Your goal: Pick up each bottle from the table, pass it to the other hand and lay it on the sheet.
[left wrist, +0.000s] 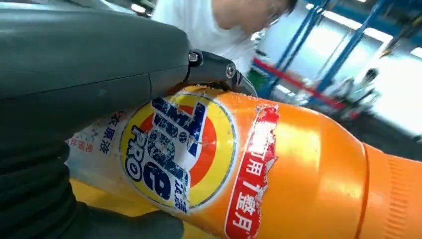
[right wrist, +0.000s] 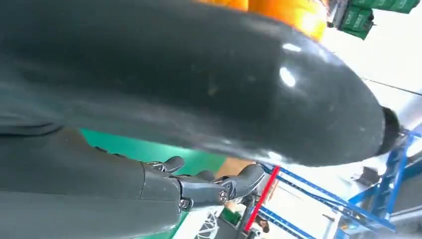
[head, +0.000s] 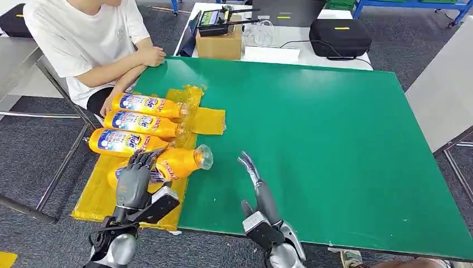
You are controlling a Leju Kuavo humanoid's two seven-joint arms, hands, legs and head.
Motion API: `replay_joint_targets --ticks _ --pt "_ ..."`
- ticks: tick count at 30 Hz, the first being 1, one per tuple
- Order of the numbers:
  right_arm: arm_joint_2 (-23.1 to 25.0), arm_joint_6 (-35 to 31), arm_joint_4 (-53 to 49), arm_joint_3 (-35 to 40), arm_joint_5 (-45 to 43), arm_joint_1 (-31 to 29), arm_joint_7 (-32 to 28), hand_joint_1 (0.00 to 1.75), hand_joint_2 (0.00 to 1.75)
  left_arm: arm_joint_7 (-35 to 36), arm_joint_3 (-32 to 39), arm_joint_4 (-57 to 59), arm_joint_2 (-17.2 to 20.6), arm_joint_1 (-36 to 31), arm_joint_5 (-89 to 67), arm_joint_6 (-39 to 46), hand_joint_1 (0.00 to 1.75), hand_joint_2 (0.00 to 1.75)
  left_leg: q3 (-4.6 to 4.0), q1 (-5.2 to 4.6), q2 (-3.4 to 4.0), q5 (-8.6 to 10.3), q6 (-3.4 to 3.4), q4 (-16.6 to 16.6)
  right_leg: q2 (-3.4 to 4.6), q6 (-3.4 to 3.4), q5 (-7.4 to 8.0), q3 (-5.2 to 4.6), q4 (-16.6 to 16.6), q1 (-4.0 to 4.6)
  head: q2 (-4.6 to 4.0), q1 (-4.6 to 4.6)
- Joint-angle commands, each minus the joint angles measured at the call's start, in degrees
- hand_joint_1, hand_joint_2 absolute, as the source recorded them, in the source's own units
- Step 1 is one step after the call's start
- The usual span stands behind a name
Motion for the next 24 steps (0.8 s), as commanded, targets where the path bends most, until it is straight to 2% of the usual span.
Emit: replay_joint_targets --ticks 1,3,4,10,14,15,16,17,18,19,20,22,24 --pt "-0.4 1.2 0.7 -2.2 -0.1 0.2 -0.4 0.00 0.00 4.3 0.7 8.1 6.5 -0.4 -5.9 -10.8 1.75 1.75 0.14 0.01 -0.10 0.04 0.17 -0.2 -0.07 -0.29 0.02 0.16 -0.1 0.07 0.00 0.02" --pt "-0.4 2.0 1.8 -2.7 -0.3 -0.2 -0.7 0.00 0.00 2.9 0.3 10.6 7.3 -0.6 -4.7 -14.0 1.75 1.75 0.24 0.01 0.01 0.04 0.17 -0.2 0.05 -0.32 0.04 0.20 -0.2 0.07 0.00 0.00" --pt "-0.3 2.2 2.5 -2.6 -0.3 -0.6 -1.0 0.00 0.00 2.5 -0.5 12.1 7.8 -1.2 -5.1 -14.8 1.68 1.75 0.17 -0.01 0.04 0.02 0.12 -0.2 0.06 -0.22 0.02 0.13 -0.1 0.04 0.00 0.00" --pt "0.0 2.5 3.6 -2.7 -0.5 -1.3 -1.2 0.00 0.00 2.5 -1.3 14.3 7.8 -2.5 -5.2 -15.9 1.68 1.75 0.17 0.00 -0.07 0.05 0.15 -0.2 -0.03 -0.24 0.04 0.17 -0.1 0.05 0.00 0.02" --pt "0.2 3.5 6.0 -1.8 -0.8 -2.6 -1.8 0.00 0.00 3.1 -4.3 22.1 9.4 -5.7 -7.1 -18.3 1.50 1.75 0.21 0.01 -0.07 0.12 0.20 -0.2 -0.02 -0.35 0.11 0.22 -0.2 0.08 0.00 0.00" --pt "0.0 3.8 6.6 -1.5 -0.9 -2.9 -1.9 0.00 0.00 5.5 -6.0 25.5 10.4 -6.9 -11.1 -17.9 1.31 1.75 0.27 -0.02 -0.07 0.08 0.13 -0.2 -0.03 -0.23 0.05 0.26 -0.1 0.02 0.00 0.00" --pt "0.0 3.8 6.9 -1.4 -1.0 -3.1 -1.9 0.00 0.00 5.4 -6.1 27.0 10.4 -7.4 -11.2 -17.5 0.93 1.75 0.35 -0.02 -0.07 0.12 0.15 -0.3 -0.02 -0.29 0.09 0.33 -0.2 0.03 0.00 0.02" --pt "-0.1 3.8 7.5 -1.4 -1.2 -3.3 -2.0 0.00 0.00 5.6 -4.4 30.9 9.4 -8.3 -9.9 -17.1 1.08 1.75 0.36 0.00 -0.06 0.15 0.16 -0.3 0.00 -0.34 0.13 0.35 -0.2 0.06 0.00 0.00" --pt "-0.3 3.8 7.7 -1.4 -1.2 -3.3 -2.0 0.00 0.00 5.8 -4.3 32.2 9.2 -8.7 -10.2 -16.0 1.01 1.75 0.41 -0.03 -0.03 0.10 0.12 -0.2 0.03 -0.24 0.08 0.41 -0.1 0.01 0.00 -0.02" --pt "-0.4 3.8 7.9 -1.4 -1.3 -3.4 -2.0 0.00 0.00 6.0 -3.4 34.2 8.5 -9.3 -9.9 -14.9 0.31 1.75 0.41 -0.01 -0.07 0.18 0.16 -0.3 0.00 -0.33 0.15 0.45 -0.2 0.05 0.00 0.00" --pt "-0.5 3.9 8.0 -1.4 -1.3 -3.4 -1.9 0.00 0.00 5.7 -2.7 35.1 7.8 -9.6 -9.3 -14.5 0.02 1.75 0.50 -0.02 -0.06 0.10 0.09 -0.2 0.01 -0.20 0.08 0.54 -0.1 0.02 0.00 0.00" --pt "-0.7 3.8 8.3 -1.3 -1.2 -3.3 -1.7 0.00 0.00 4.5 -0.8 37.2 6.1 -10.4 -6.7 -15.1 0.00 1.75 0.62 -0.04 -0.09 0.14 0.06 -0.2 -0.06 -0.20 0.09 0.67 -0.1 -0.01 0.00 0.02" --pt "-0.8 3.8 8.4 -1.3 -1.2 -3.2 -1.7 0.00 0.00 4.6 -0.9 37.2 5.9 -10.3 -6.8 -15.1 0.00 1.75 0.73 -0.04 -0.08 0.15 0.06 -0.2 -0.01 -0.20 0.11 0.79 -0.1 -0.01 0.00 0.00"
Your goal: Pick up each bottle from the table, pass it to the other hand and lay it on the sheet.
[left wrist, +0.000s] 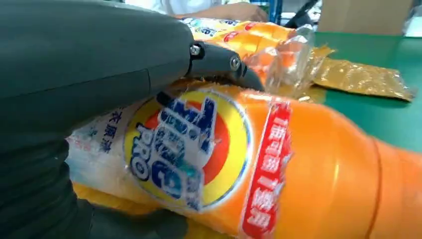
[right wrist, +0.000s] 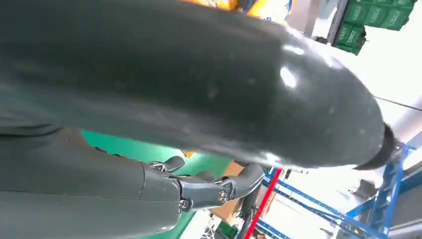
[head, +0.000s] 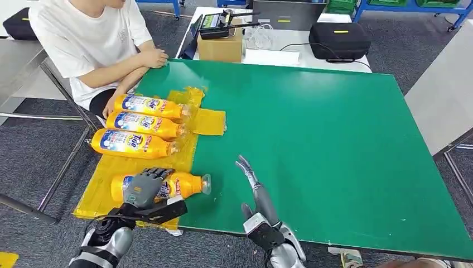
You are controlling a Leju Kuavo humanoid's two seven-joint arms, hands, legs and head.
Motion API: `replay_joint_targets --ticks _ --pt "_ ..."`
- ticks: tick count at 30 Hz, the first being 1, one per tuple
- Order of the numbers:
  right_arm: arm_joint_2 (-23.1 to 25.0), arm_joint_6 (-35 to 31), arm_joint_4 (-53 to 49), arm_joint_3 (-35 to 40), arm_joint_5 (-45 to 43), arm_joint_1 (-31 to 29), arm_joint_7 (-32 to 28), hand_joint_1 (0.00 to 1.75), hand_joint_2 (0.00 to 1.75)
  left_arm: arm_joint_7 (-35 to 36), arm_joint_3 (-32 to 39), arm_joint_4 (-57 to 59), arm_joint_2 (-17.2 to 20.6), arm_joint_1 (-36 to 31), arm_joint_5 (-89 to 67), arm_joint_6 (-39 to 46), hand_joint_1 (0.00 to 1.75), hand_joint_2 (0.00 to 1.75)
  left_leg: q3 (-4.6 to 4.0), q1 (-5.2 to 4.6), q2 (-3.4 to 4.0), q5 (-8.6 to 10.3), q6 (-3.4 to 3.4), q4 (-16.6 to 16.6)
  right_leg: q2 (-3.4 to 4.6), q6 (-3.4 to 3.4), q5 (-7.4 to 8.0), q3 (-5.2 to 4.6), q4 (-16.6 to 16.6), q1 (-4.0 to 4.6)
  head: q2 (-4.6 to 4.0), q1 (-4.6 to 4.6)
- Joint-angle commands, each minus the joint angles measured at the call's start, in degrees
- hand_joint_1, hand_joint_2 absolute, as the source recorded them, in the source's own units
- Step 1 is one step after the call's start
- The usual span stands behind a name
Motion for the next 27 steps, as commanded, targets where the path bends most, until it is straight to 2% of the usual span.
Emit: replay_joint_targets --ticks 1,4,8,9,10,11,12,13,16,22,25,27 --pt "-1.3 0.3 5.9 0.3 -0.1 -2.5 0.2 0.00 0.00 -0.4 2.3 17.3 -2.7 -2.5 3.7 -0.8 0.00 1.75 0.12 -0.02 0.17 0.16 0.18 -0.2 0.19 -0.27 0.21 0.01 -0.2 0.04 0.00 -0.02" --pt "-1.3 0.3 6.0 0.3 -0.1 -2.6 0.2 0.00 0.00 -0.7 2.5 17.3 -2.9 -2.5 4.4 -1.3 0.00 1.75 0.41 -0.06 0.06 0.08 0.10 -0.1 0.03 -0.15 0.08 0.39 0.0 -0.03 0.00 0.00" --pt "-1.2 0.0 7.5 0.4 -0.2 -3.3 0.3 0.00 0.00 -1.7 4.1 17.6 -4.2 -3.1 9.4 -4.5 0.00 1.75 0.04 -0.03 0.14 0.30 0.17 -0.1 0.12 -0.27 0.34 0.01 -0.1 0.02 0.00 0.00" --pt "-1.2 0.0 7.5 0.3 -0.2 -3.3 0.3 0.00 0.00 -2.2 4.7 17.3 -4.5 -3.1 10.3 -4.2 0.00 1.75 0.44 -0.03 0.05 0.14 0.10 0.0 0.04 -0.19 0.13 0.44 0.0 -0.01 0.00 0.00" --pt "-1.2 -0.1 7.7 0.2 -0.3 -3.2 0.3 0.00 0.00 -2.5 5.2 16.5 -4.7 -2.9 11.4 -4.2 0.00 1.75 0.00 -0.03 0.11 0.33 0.17 -0.1 0.08 -0.28 0.35 0.01 0.0 0.02 0.00 0.00" --pt "-1.3 -0.3 7.8 0.2 -0.4 -3.1 0.2 0.00 0.00 -3.9 5.8 14.6 -5.0 -2.3 13.6 -4.4 0.00 1.75 0.45 -0.04 0.04 0.15 0.09 0.0 0.02 -0.17 0.11 0.47 0.1 -0.02 0.00 0.00" --pt "-1.3 -0.4 7.8 0.2 -0.5 -3.1 0.1 0.00 0.00 -6.7 6.5 12.2 -5.5 -1.4 16.5 -4.4 0.00 1.75 0.17 -0.03 0.14 0.28 0.16 0.0 0.12 -0.26 0.29 0.15 0.0 0.01 0.00 0.00" --pt "-1.4 -0.4 7.8 0.2 -0.5 -3.0 0.0 0.00 0.00 -6.7 6.3 11.0 -5.4 -1.0 16.6 -4.5 0.00 1.75 0.49 -0.03 0.06 0.14 0.10 0.0 0.04 -0.18 0.12 0.49 0.1 -0.01 0.00 0.00" --pt "-1.5 -0.5 7.8 0.2 -0.6 -3.0 0.0 0.00 0.00 -6.4 6.2 10.0 -5.5 -0.5 16.8 -4.8 0.00 1.75 0.20 0.00 0.12 0.25 0.17 0.0 0.09 -0.29 0.26 0.19 0.0 0.04 0.00 0.00" --pt "-1.4 -0.5 7.8 0.3 -0.6 -3.0 0.0 0.00 0.00 -6.4 6.2 10.0 -5.3 -0.4 16.8 -4.8 0.00 1.75 0.43 -0.03 0.04 0.14 0.10 0.0 0.03 -0.20 0.11 0.42 0.0 -0.01 0.00 0.00" --pt "-1.5 -0.8 7.4 0.0 -0.9 -2.6 -0.4 0.00 0.00 -16.5 9.1 1.4 -9.1 2.3 30.1 -6.8 0.00 1.75 0.22 -0.02 0.05 0.22 0.17 -0.1 0.04 -0.29 0.21 0.19 -0.1 0.03 0.00 0.00" --pt "-1.3 -1.7 6.0 -0.4 -1.3 -1.9 -0.9 0.00 0.00 -18.7 8.4 -9.1 -12.3 5.1 37.9 -7.4 0.00 1.75 0.19 -0.01 0.03 0.16 0.18 0.0 0.02 -0.27 0.16 0.18 0.0 0.04 0.00 0.00"
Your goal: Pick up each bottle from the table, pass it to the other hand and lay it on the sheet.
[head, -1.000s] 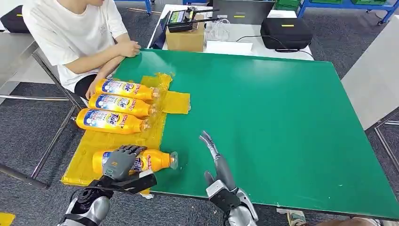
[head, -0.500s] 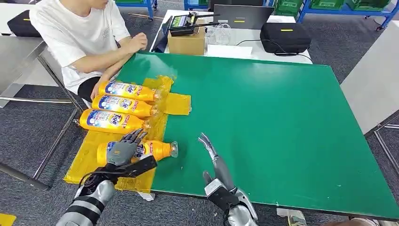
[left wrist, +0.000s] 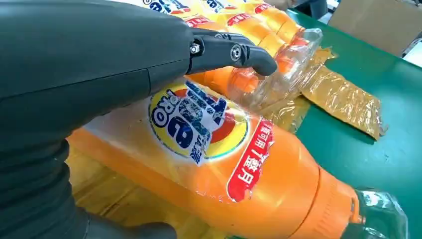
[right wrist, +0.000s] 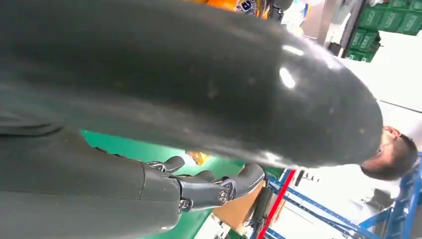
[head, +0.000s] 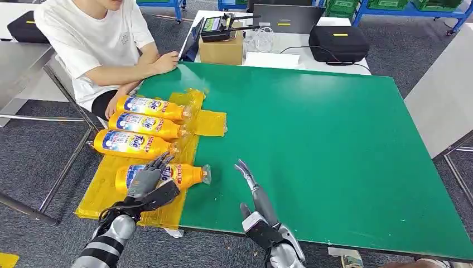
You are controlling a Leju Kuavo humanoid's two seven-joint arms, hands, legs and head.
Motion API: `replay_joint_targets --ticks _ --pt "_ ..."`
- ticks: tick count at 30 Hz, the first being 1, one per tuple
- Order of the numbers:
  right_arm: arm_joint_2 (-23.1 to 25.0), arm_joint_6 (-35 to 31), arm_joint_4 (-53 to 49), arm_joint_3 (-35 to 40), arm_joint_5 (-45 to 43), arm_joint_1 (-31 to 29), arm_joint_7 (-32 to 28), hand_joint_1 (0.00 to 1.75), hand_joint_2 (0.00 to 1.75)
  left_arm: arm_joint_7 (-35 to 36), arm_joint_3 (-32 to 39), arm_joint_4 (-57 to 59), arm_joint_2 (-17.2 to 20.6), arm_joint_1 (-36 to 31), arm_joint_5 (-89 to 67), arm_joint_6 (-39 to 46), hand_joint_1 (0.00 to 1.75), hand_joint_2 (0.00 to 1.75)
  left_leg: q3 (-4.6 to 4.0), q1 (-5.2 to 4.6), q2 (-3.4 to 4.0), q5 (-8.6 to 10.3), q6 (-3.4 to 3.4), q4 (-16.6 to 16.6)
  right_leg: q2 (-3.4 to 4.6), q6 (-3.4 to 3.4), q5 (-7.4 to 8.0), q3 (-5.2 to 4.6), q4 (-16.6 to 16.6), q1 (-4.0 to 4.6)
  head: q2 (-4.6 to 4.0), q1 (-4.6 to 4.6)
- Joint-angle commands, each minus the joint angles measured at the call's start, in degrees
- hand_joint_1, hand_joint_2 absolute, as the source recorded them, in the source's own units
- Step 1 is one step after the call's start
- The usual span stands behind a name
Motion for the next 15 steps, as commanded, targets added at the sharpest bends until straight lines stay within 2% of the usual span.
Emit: replay_joint_targets --ticks 1,3,6,8,12,13,14,15 --pt "-0.7 -2.3 0.3 -1.1 -1.7 -0.1 -1.9 0.00 0.00 -11.6 2.7 -20.2 -8.8 9.5 24.4 -5.1 0.00 1.75 -0.32 0.00 0.10 0.03 0.16 0.0 0.13 -0.16 0.09 -0.36 0.0 0.04 0.00 0.00" --pt "-0.2 -3.1 -3.3 -1.8 -2.9 1.5 -2.2 0.00 0.00 -11.1 0.5 -27.9 -10.6 11.4 32.5 -6.3 0.00 1.75 -0.45 0.02 -0.02 -0.02 0.19 0.2 -0.02 -0.14 0.03 -0.52 0.0 0.08 0.00 0.00" --pt "0.9 -5.9 -7.7 -3.2 -4.5 4.1 -2.8 0.00 0.00 -11.0 -2.1 -33.8 -11.3 13.5 38.8 -5.2 0.00 1.75 -0.90 0.01 -0.18 -0.01 0.24 0.3 -0.19 -0.18 -0.03 -0.89 0.1 0.08 0.00 0.00" --pt "1.5 -8.3 -9.4 -3.9 -5.1 5.0 -2.8 0.00 0.00 -11.5 -2.9 -36.1 -11.3 14.1 40.9 -2.9 0.00 1.75 -0.89 0.01 0.03 -0.06 0.20 0.2 0.03 -0.20 -0.03 -0.99 0.0 0.08 0.00 0.02" --pt "1.5 -10.9 -11.5 -3.7 -6.4 5.3 -2.9 0.00 0.00 -13.6 -2.9 -37.6 -11.7 14.0 42.0 0.4 0.00 1.75 -1.05 0.02 -0.05 0.00 0.20 0.1 -0.03 -0.27 0.01 -1.19 0.0 0.11 0.00 0.00" --pt "0.6 -15.0 -14.7 -2.0 -8.3 5.5 -2.9 0.00 0.00 -13.9 -2.9 -38.3 -12.2 13.7 43.5 1.5 0.00 1.75 -1.16 0.01 -0.02 0.02 0.16 0.1 0.00 -0.19 0.02 -1.30 0.0 0.08 0.00 0.00" --pt "-0.7 -19.3 -17.2 0.0 -10.0 5.4 -2.9 0.00 1.75 -14.6 -3.0 -39.0 -12.7 13.3 44.4 3.2 0.00 1.75 -1.17 0.02 -0.02 0.01 0.21 0.1 0.00 -0.25 0.03 -1.32 0.0 0.11 0.00 -0.02" --pt "-1.6 -24.3 -20.3 1.6 -11.8 5.3 -2.9 0.00 1.75 -15.5 -3.3 -40.1 -13.3 12.9 45.5 5.6 0.00 1.75 -1.28 0.02 -0.02 0.01 0.18 0.2 -0.02 -0.17 0.02 -1.42 0.1 0.09 0.00 -0.02"
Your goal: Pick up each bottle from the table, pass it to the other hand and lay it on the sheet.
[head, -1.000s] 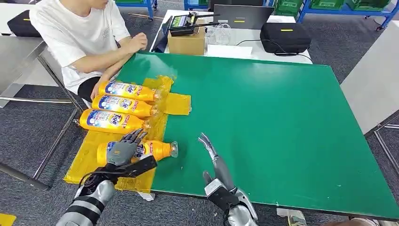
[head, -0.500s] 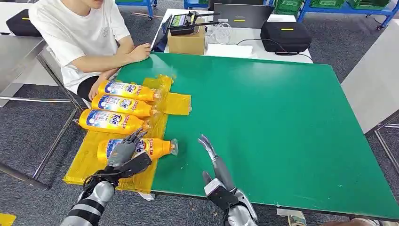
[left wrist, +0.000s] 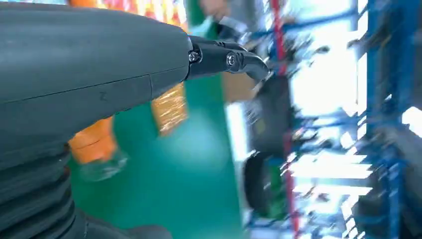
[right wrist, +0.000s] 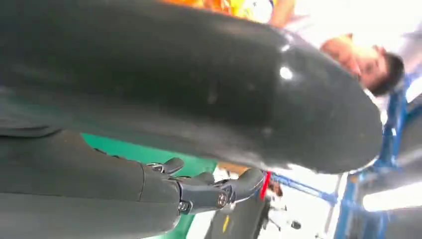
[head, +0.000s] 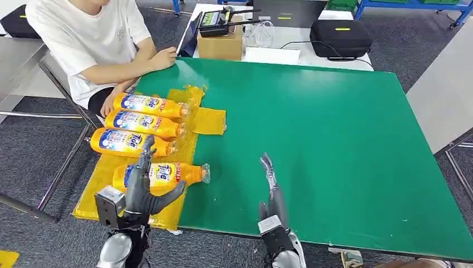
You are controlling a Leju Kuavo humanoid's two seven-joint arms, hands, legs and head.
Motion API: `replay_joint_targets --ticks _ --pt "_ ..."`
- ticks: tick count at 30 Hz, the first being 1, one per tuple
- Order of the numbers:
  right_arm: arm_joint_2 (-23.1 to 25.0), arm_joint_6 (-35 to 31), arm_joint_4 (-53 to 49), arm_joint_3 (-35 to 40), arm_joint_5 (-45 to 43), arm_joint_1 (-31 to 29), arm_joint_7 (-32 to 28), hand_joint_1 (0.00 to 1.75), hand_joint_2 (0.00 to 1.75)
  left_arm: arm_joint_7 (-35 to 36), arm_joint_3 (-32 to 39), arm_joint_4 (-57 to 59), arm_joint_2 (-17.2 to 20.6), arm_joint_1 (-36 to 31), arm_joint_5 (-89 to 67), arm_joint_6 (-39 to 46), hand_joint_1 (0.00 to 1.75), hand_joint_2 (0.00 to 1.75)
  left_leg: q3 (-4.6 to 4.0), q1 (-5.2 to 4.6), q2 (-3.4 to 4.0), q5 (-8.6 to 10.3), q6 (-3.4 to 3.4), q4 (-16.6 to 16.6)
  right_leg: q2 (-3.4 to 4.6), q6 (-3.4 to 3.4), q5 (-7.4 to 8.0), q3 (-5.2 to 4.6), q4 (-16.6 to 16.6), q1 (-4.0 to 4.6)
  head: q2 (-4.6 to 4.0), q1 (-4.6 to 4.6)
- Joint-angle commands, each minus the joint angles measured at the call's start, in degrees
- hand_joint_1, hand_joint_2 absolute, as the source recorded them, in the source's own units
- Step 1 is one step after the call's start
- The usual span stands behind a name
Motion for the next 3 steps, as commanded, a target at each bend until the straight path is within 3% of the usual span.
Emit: replay_joint_targets --ticks 1,2,3 --pt "-3.5 -18.0 -14.2 4.1 -6.7 0.4 0.0 0.00 1.75 -3.4 -1.8 -8.7 -3.0 -0.8 5.1 8.6 0.00 1.75 -0.16 0.02 -0.14 -0.03 0.21 0.1 -0.11 -0.27 -0.03 -0.09 0.0 0.08 0.00 0.02" --pt "-3.3 -22.8 -17.4 3.8 -5.1 0.7 0.0 0.00 1.75 -3.6 -2.3 -10.2 -3.5 -1.3 6.9 10.3 0.00 1.75 -0.22 0.02 -0.13 -0.02 0.19 0.1 -0.11 -0.21 -0.02 -0.14 0.1 0.06 0.00 0.02" --pt "-2.9 -22.8 -17.8 3.1 -4.4 0.9 0.0 0.00 1.75 -3.6 -2.3 -10.5 -3.6 -1.4 7.2 10.5 0.00 1.75 -0.23 0.01 -0.09 -0.01 0.15 0.1 -0.08 -0.14 0.00 -0.15 0.1 0.04 0.00 0.04"
